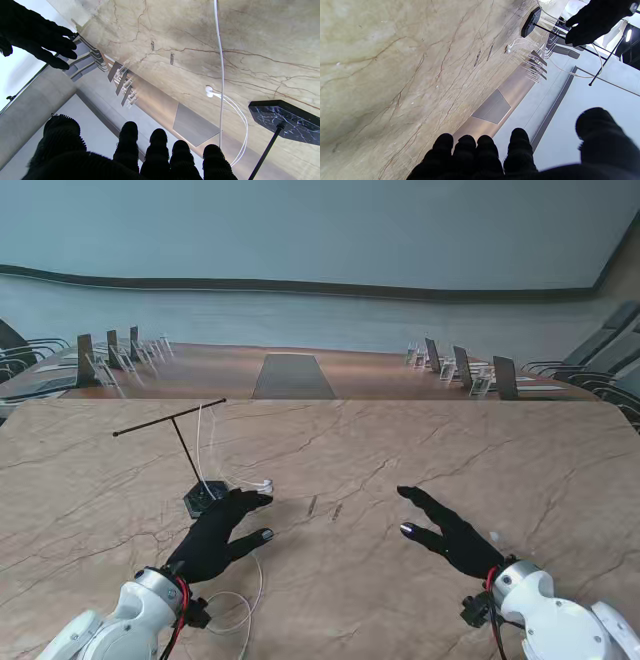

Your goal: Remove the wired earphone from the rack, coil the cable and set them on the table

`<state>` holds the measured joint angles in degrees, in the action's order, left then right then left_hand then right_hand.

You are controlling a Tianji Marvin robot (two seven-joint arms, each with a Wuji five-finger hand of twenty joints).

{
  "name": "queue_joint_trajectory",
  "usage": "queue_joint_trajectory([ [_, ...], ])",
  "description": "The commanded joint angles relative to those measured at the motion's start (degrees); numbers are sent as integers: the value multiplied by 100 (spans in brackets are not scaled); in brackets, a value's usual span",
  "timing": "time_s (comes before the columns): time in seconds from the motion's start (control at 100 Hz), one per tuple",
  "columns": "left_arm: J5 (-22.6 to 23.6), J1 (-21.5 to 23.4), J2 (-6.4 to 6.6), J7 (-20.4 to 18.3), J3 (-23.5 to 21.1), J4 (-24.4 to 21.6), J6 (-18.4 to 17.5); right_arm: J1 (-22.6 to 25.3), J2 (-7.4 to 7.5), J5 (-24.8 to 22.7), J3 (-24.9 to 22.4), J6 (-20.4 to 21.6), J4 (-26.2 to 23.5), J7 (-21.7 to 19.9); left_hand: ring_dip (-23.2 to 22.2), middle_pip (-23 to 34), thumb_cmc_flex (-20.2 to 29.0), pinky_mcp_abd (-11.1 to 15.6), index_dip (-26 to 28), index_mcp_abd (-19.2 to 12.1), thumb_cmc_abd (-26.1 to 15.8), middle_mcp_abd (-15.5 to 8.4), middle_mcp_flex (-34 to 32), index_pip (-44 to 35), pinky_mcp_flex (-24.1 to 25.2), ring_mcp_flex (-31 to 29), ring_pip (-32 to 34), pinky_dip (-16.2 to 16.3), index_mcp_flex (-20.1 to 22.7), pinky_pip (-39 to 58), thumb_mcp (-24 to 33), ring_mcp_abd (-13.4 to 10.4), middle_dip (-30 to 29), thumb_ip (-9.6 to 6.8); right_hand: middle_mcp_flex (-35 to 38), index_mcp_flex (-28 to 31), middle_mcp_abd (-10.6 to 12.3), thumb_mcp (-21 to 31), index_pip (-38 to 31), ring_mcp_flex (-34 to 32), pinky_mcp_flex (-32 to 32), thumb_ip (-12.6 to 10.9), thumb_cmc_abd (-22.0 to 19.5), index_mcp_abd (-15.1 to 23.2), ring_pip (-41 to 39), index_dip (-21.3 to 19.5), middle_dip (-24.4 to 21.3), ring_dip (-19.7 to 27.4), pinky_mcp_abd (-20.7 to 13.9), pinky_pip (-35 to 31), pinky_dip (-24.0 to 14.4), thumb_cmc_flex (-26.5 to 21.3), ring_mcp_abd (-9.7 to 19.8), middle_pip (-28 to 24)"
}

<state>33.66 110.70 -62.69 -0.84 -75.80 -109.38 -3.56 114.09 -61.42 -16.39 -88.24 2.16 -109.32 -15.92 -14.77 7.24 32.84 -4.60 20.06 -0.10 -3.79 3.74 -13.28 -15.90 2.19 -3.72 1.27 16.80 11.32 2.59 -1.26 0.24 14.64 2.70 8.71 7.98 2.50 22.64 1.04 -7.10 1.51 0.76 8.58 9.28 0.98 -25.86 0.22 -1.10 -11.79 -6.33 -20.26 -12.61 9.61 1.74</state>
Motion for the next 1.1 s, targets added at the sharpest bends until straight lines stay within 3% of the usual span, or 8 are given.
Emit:
queue_joint_trajectory([
  [0.0, -19, 26, -15, -27, -8, -34, 19, -28, -10, 0, 29, -21, -17, -14, -67, 85, 23, 82, -1, -42, -166, -57, -31, 71, 53, 126, -9, 55, 29, 6, -69, -74, 6, -55, -133, 20, 67, -60, 38, 230, -48, 142, -273, 135, 109, 38, -88, 112, -310, -42, -58, 77, 179, 125],
  [0.24, -60, 103, -6, -91, -106, -68, -74, -23, -9, -64, 94, -88, -65, 7, -70, 86, 26, 74, 0, -37, -170, -48, -38, 74, 54, 124, -5, 50, 22, 0, -67, -66, 8, -56, -134, 17, 59, -72, 24, 231, -50, 137, -283, 128, 110, 28, -88, 112, -300, -43, -59, 63, 171, 125],
  [0.4, -45, 250, -9, -81, -253, -145, -142, -36, -4, -104, 114, -124, -88, -5, -407, 163, 27, 19, 9, -29, -158, 96, -269, 60, 59, 43, 220, 155, 76, 90, -70, 135, 83, -55, -133, 15, 63, -81, 15, 231, -51, 136, -286, 127, 110, 13, -88, 112, -297, -43, -60, 58, 168, 125],
  [0.66, -37, 452, -31, -1, -407, -219, -125, -188, 24, -121, 212, -211, -52, -121, -1111, 488, 102, -168, 528, 168, -129, 534, -949, -403, 235, -437, 739, 1355, 521, 638, -67, 653, 847, -55, -133, 11, 64, -87, 7, 231, -52, 133, -288, 123, 110, -17, -88, 112, -295, -45, -62, 47, 167, 125],
  [0.72, -33, 505, -36, 24, -445, -245, -131, -222, 32, -122, 227, -234, -47, -160, -1431, 648, 121, -228, 734, 245, -125, 637, -1082, -604, 206, -556, 988, 1829, 577, 829, -67, 806, 1166, -53, -133, 10, 63, -88, 9, 231, -52, 132, -296, 121, 110, -20, -88, 112, -295, -45, -61, 47, 169, 125],
  [0.93, 83, 777, -54, 120, -642, -385, -157, -362, 33, -107, 325, -289, 29, -164, -2470, 1275, 230, -446, 1324, 499, -138, 888, -1496, -1406, -176, -807, 1984, 2966, 671, 2047, -71, 1279, 2309, -41, -133, 10, 62, -95, 5, 232, -53, 132, -291, 116, 110, -41, -88, 112, -293, -46, -62, 41, 163, 125],
  [1.02, 128, 919, -72, 197, -738, -447, -123, -410, 41, -110, 357, -315, 43, -197, -2813, 1536, 281, -487, 1513, 612, -152, 966, -1639, -1676, -75, -894, 2402, 3184, 688, 2863, -69, 1440, 2692, -35, -134, 9, 60, -100, 6, 233, -53, 132, -295, 114, 110, -50, -88, 112, -292, -46, -62, 43, 160, 125],
  [1.09, 165, 1000, -86, 270, -801, -468, -124, -437, 40, -106, 384, -319, 58, -193, -3134, 1794, 330, -580, 1664, 695, -155, 1055, -1835, -1888, -7, -1039, 2772, 3116, 777, 3665, -70, 1621, 3000, -27, -133, 10, 61, -96, 4, 231, -52, 130, -292, 113, 109, -57, -88, 112, -291, -46, -62, 32, 168, 125],
])
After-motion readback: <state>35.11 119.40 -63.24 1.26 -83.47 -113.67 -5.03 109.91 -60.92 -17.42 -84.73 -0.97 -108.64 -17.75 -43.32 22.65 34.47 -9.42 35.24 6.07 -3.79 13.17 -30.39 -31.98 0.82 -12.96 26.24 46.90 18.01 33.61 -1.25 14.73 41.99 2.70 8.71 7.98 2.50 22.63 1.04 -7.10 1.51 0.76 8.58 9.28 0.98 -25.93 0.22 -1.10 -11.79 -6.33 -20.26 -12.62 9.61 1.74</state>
